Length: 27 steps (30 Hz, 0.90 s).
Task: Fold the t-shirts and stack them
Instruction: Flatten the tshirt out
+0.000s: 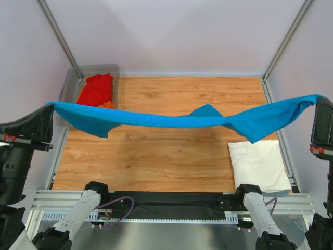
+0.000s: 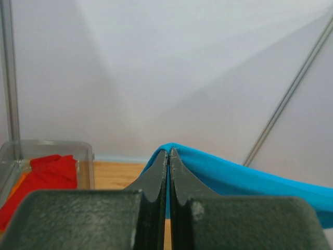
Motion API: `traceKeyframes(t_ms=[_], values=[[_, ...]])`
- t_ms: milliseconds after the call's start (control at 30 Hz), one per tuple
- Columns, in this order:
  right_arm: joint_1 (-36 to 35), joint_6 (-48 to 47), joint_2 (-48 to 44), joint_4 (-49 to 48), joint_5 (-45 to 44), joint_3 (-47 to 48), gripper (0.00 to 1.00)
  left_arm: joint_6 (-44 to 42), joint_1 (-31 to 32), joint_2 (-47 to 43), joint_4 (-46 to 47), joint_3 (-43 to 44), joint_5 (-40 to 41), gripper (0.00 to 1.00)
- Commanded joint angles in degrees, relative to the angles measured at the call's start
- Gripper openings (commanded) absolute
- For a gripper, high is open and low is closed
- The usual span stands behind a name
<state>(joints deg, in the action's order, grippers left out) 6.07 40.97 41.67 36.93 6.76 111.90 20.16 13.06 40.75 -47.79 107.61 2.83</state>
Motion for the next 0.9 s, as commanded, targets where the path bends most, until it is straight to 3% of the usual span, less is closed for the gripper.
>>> traceKeyframes(t_ms=[0, 267, 500, 600, 800, 867], values=[[0.1, 0.1, 0.9, -2.9, -1.5, 2.3, 0.0, -1.7, 0.2, 0.2, 2.6, 1.9, -0.7, 0.0], [0.1, 0.5, 7.4, -3.7, -0.5, 4.4, 0.0, -3.1, 0.5, 5.4, 4.4, 5.2, 0.9, 0.0], [0.1, 2.4, 17.4, -9.5, 2.0, -7.6, 0.0, -7.0, 0.5, 13.4, 8.1, -2.5, 4.3, 0.0], [0.1, 1.6, 22.8, -11.9, 2.7, -12.7, 0.0, -8.2, 0.5, 15.8, 10.5, -10.8, 5.9, 0.0], [-1.4, 1.4, 37.9, -23.4, 4.6, -22.9, 0.0, -1.0, -1.9, 18.7, 10.3, -32.4, 16.4, 0.0], [-2.9, -0.8, 42.6, -27.4, 3.4, -23.4, 0.0, 2.6, -5.0, 21.5, 12.3, -39.6, 14.7, 0.0]])
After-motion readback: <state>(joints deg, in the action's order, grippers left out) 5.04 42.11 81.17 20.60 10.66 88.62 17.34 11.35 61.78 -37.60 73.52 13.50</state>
